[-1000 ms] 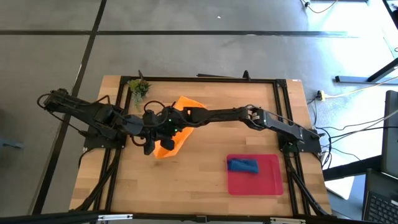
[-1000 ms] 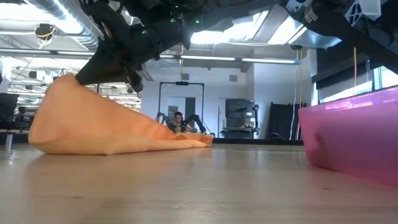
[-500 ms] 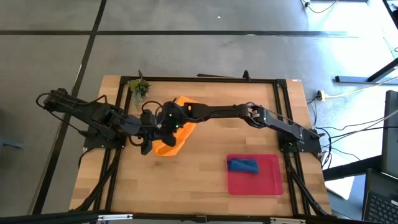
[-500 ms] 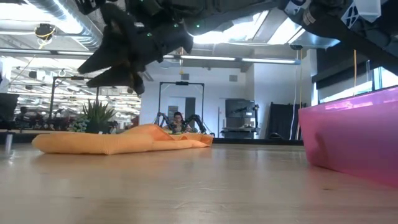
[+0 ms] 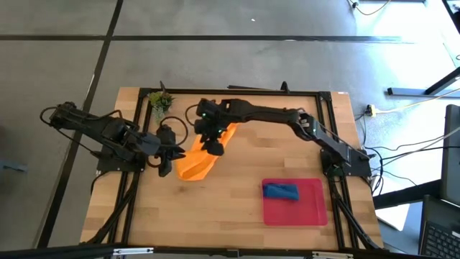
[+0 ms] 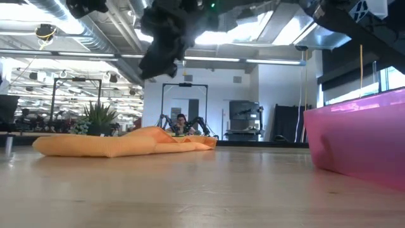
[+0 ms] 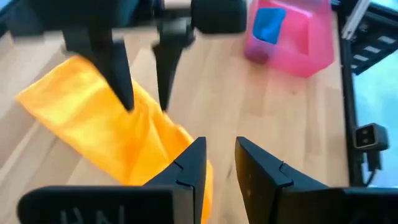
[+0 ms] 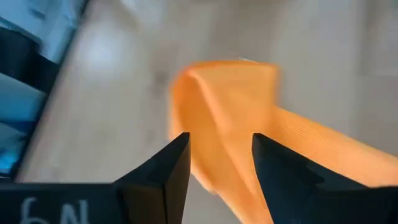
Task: Roll microfiber towels into tight, uniform cylinder then place into a basket
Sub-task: Fold the orange microfiber towel
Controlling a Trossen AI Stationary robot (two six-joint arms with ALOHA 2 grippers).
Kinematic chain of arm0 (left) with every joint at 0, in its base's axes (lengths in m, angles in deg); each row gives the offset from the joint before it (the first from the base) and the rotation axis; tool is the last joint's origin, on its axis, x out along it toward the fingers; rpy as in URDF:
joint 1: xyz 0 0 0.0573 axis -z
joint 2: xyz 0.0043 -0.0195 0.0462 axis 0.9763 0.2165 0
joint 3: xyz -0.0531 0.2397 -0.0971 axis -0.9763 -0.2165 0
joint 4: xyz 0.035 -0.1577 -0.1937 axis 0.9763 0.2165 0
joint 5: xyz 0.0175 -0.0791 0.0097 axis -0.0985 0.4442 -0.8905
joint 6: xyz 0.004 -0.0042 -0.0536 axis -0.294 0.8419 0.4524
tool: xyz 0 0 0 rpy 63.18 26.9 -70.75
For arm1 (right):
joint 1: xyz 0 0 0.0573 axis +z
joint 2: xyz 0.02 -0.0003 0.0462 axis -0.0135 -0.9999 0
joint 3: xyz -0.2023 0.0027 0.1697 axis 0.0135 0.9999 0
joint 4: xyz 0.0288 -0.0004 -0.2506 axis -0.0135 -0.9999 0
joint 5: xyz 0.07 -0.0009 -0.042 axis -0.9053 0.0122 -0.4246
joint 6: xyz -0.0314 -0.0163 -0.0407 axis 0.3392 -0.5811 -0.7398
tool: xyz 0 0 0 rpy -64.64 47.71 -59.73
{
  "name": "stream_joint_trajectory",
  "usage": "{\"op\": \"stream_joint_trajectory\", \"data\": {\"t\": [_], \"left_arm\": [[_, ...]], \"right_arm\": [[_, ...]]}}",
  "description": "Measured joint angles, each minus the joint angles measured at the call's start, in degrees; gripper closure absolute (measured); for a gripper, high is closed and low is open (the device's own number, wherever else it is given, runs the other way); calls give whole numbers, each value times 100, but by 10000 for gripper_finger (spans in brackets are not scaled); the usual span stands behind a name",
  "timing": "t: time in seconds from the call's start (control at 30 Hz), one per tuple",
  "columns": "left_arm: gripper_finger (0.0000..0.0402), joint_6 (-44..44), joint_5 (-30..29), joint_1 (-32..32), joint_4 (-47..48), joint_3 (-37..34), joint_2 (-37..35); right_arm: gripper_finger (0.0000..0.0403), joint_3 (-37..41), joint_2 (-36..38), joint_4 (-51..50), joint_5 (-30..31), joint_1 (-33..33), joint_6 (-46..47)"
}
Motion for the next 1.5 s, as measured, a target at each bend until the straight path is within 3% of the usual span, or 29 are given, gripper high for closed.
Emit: {"op": "stream_joint_trajectory", "data": {"t": [0.43,0.63,0.93,1.1,1.5], "left_arm": [[326,154,-101,-2,535,0,-3],[326,160,-100,24,712,0,-3],[326,122,-100,24,847,0,-1],[326,125,-100,24,847,0,-1],[326,117,-98,24,847,0,-1]], "right_arm": [[231,8,380,-871,533,546,-369],[231,504,330,-330,594,757,-616],[231,1938,326,1362,593,826,-623],[231,2456,324,1481,582,694,-476],[231,2745,303,2161,679,603,-327]]}}
